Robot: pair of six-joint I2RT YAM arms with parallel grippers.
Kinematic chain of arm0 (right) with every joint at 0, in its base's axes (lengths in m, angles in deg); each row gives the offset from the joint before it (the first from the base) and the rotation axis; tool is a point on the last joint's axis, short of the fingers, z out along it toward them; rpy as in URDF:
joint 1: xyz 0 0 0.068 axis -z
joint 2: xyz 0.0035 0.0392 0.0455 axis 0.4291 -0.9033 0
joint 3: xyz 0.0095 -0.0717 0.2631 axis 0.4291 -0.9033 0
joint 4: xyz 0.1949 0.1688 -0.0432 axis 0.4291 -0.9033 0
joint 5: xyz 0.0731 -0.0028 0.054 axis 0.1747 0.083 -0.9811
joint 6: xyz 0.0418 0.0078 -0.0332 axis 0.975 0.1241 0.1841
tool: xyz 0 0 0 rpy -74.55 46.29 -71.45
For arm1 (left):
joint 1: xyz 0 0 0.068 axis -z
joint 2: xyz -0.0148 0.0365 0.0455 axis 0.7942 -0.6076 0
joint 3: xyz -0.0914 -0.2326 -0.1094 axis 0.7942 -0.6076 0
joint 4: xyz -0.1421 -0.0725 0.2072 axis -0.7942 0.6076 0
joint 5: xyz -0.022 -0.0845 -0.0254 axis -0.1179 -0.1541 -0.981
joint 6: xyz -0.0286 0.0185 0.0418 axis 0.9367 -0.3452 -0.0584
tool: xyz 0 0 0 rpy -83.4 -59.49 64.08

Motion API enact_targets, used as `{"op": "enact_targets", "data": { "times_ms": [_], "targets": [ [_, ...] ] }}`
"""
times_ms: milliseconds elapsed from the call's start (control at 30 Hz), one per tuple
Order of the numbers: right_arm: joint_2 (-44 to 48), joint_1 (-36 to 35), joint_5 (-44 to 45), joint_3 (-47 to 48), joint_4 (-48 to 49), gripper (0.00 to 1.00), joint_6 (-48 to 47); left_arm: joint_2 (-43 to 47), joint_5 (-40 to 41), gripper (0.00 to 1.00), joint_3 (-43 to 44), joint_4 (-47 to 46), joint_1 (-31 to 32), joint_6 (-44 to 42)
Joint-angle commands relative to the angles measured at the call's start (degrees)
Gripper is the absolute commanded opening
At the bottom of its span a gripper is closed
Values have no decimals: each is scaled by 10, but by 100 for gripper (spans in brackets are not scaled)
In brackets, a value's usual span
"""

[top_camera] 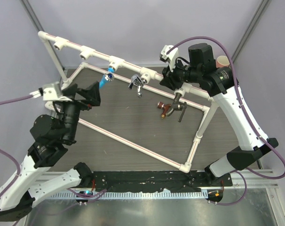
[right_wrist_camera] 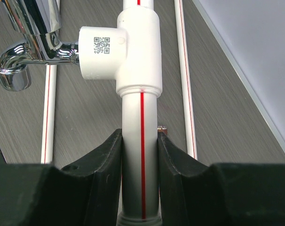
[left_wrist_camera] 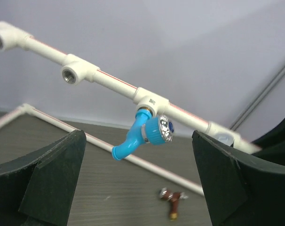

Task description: Install the water faucets

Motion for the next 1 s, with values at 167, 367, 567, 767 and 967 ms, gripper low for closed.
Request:
{"op": "enact_targets", "data": {
  "times_ms": [167,367,567,767,967],
  "targets": [
    [-19,-7,-22,-11,3,1,19,49,167,100,-88,-105,-10,371],
    [-19,-8,-23,-10,2,1,19,31,155,100,-87,-77,-42,481],
    [-15,-8,-21,-12,3,1,18,-20,-51,100,-78,-13,-177,643],
    [-14,-9,-17,-17,3,1,15,-59,-173,100,-82,-18,-260,717],
    [-16,-8,-18,-18,5,1,14,-58,-208,100,-87,-13,-272,711]
  ]
}}
